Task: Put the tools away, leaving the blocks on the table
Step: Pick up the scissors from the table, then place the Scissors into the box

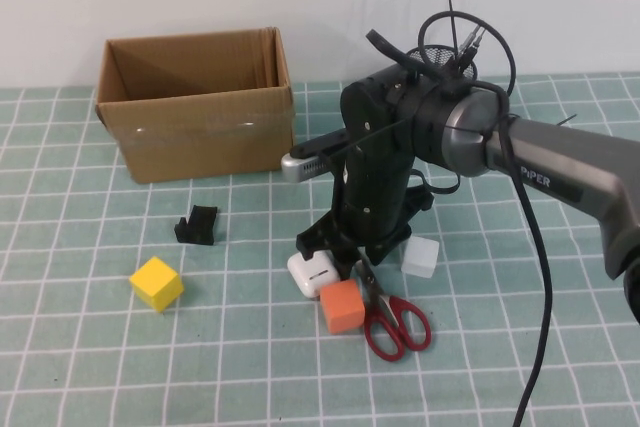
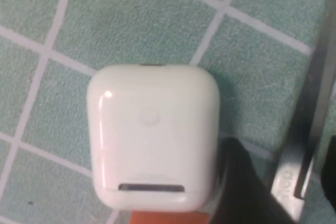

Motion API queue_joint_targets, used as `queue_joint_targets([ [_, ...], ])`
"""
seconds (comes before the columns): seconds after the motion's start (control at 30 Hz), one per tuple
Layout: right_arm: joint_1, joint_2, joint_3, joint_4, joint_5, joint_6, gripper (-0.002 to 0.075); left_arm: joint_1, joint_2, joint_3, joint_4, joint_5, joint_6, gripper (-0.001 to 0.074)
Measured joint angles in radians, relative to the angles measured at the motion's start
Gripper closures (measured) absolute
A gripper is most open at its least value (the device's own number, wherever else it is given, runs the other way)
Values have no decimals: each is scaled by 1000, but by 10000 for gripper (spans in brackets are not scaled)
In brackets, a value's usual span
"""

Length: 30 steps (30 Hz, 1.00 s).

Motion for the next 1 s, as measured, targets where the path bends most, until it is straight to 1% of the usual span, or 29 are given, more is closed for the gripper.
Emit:
queue_joint_targets([
  [0.2,2,8,-6,-10,2,25,436,0,0,0,0,0,0,738],
  [0.27,2,10,-10,-10,6,26,458,0,0,0,0,0,0,738],
  [0.33,2,12,-10,-15,8,26,513,0,0,0,0,0,0,738],
  [0.47,0,12,-10,-25,9,26,655,0,0,0,0,0,0,738],
  [0.5,-1,12,-10,-25,11,28,664,0,0,0,0,0,0,738],
  [0.8,-1,-17,0,-35,50,28,673,0,0,0,0,0,0,738],
  [1.0,9,-187,2,-105,55,37,674,0,0,0,0,0,0,738],
])
